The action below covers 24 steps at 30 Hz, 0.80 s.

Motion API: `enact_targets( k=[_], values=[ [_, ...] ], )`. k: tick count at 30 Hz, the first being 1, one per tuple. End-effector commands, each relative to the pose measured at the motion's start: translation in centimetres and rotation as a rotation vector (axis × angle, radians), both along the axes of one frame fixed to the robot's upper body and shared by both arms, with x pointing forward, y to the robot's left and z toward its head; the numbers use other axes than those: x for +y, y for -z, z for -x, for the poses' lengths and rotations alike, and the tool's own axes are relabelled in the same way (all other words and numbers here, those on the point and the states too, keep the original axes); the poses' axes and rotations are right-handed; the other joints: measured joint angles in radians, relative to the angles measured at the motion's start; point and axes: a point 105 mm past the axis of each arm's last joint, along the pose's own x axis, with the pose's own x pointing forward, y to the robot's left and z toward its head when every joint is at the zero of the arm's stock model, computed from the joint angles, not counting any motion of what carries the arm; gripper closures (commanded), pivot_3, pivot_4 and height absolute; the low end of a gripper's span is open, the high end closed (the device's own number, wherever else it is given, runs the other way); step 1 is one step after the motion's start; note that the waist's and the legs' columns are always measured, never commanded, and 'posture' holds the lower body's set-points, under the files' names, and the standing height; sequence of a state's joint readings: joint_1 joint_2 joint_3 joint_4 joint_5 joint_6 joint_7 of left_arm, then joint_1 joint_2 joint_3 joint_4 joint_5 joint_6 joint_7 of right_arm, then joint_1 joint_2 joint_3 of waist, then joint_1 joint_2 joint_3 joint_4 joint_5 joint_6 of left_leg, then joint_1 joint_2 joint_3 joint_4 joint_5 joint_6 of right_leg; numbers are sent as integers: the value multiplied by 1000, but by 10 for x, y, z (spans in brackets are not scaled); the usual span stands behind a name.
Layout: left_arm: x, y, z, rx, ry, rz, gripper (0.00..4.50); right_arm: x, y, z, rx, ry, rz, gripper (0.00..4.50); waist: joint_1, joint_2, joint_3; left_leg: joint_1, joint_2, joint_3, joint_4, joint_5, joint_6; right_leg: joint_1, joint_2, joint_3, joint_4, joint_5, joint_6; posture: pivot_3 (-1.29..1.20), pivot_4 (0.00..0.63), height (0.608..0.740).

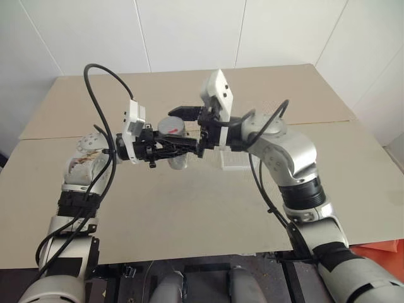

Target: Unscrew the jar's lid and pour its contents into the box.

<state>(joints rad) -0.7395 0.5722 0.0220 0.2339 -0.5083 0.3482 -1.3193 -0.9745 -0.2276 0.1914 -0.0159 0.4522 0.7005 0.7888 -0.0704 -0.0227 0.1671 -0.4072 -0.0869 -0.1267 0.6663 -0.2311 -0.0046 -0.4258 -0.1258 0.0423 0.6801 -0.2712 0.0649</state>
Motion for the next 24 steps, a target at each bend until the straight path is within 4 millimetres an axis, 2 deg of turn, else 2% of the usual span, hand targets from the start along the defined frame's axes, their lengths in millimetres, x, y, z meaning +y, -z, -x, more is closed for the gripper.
enact_targets(
  k=[1,7,16,24],
  values=[
    [1,-11,3,-49,11,-9,2565,4,-17,2,-56,-10,-29,57,0,0,0,0,0,0,0,0,0,0,0,0,0,0,0,0,150,740],
    [4,-11,7,-49,22,-24,2565,-3,-15,-10,-45,9,-24,57,0,0,0,0,0,0,0,0,0,0,0,0,0,0,0,0,150,740],
    [15,-11,17,-44,26,-40,2565,-29,-7,-21,-46,-2,3,57,0,0,0,0,0,0,0,0,1,0,0,0,0,0,0,0,150,740],
    [19,-8,23,-40,21,-43,2565,-50,-5,-22,-49,-30,4,57,3,0,0,0,0,0,0,-2,4,0,0,0,-1,0,0,0,150,740]
  ],
)
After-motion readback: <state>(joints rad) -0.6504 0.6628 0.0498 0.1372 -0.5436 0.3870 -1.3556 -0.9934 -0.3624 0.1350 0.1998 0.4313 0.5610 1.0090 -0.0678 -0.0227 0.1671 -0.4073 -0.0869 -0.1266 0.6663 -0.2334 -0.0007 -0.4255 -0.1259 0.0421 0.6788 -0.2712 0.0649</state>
